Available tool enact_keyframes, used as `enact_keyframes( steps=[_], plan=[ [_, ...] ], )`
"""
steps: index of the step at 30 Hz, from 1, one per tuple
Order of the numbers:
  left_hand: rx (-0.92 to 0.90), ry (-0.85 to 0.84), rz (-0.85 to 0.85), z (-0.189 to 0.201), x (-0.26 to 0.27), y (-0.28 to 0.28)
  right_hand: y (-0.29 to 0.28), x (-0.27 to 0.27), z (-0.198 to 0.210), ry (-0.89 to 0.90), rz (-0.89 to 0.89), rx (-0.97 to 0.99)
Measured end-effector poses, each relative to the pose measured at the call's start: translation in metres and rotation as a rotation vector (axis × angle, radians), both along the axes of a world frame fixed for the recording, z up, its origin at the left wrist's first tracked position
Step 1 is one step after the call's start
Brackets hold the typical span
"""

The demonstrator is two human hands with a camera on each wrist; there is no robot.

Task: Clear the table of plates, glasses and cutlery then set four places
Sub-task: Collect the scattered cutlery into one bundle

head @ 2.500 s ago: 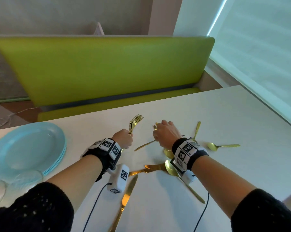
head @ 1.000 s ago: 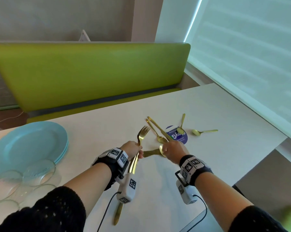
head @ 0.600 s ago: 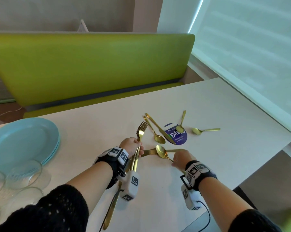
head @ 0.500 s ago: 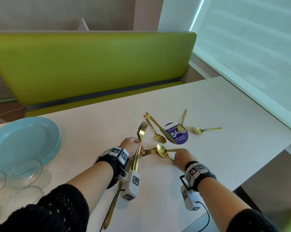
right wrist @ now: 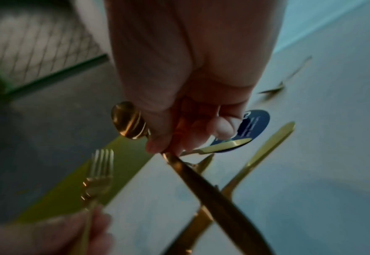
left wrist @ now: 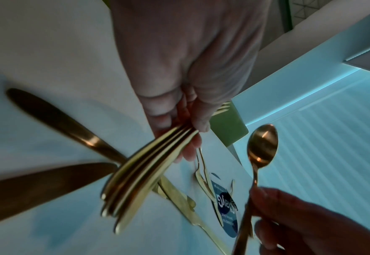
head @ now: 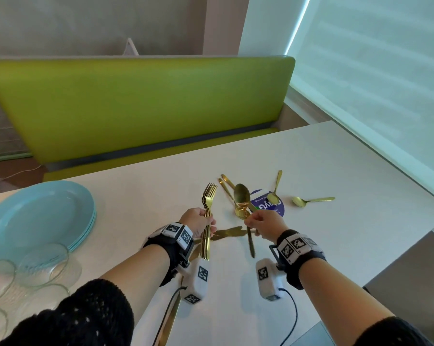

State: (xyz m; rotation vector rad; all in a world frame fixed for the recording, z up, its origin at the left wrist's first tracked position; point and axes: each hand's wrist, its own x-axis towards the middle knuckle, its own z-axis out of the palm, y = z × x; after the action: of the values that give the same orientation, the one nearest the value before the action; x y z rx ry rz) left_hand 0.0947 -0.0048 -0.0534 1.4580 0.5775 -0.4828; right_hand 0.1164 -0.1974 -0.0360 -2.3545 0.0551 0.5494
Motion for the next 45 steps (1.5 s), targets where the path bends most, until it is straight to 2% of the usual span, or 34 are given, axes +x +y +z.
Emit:
enact_keyframes(
  steps=[3,7,19,21,25,29,31,38,45],
  plan=[
    [-0.012,-0.011,-0.015,0.003,0.004,-0.001,0.019,0.004,0.006,0.084,-0.003,0.186],
    [-0.064,-0.026,-0.007,0.009,0.008,-0.002,0.044,0.010,0.003,0.145,0.026,0.273],
    [0.020,-0.022,0.020,0.001,0.030,0.025,0.087,0.037,-0.005,0.128,0.184,0.195],
    [0.059,-0.020,0.013,-0.001,0.034,0.027,0.087,0.048,-0.005,0.119,0.226,0.114],
    [0.034,0.011,0.076,-0.003,0.040,0.035,0.076,0.079,-0.002,0.015,0.328,-0.243],
    [0.012,0.050,0.156,-0.008,0.045,0.044,0.061,0.104,-0.013,-0.038,0.306,-0.559],
    [0.018,0.060,0.177,-0.012,0.047,0.047,0.056,0.111,-0.025,-0.010,0.266,-0.646],
    [0.023,0.058,0.179,-0.017,0.055,0.049,0.061,0.115,-0.042,0.041,0.153,-0.627],
    [0.124,0.037,0.133,-0.019,0.063,0.043,0.062,0.116,-0.043,0.041,0.143,-0.554]
  ],
)
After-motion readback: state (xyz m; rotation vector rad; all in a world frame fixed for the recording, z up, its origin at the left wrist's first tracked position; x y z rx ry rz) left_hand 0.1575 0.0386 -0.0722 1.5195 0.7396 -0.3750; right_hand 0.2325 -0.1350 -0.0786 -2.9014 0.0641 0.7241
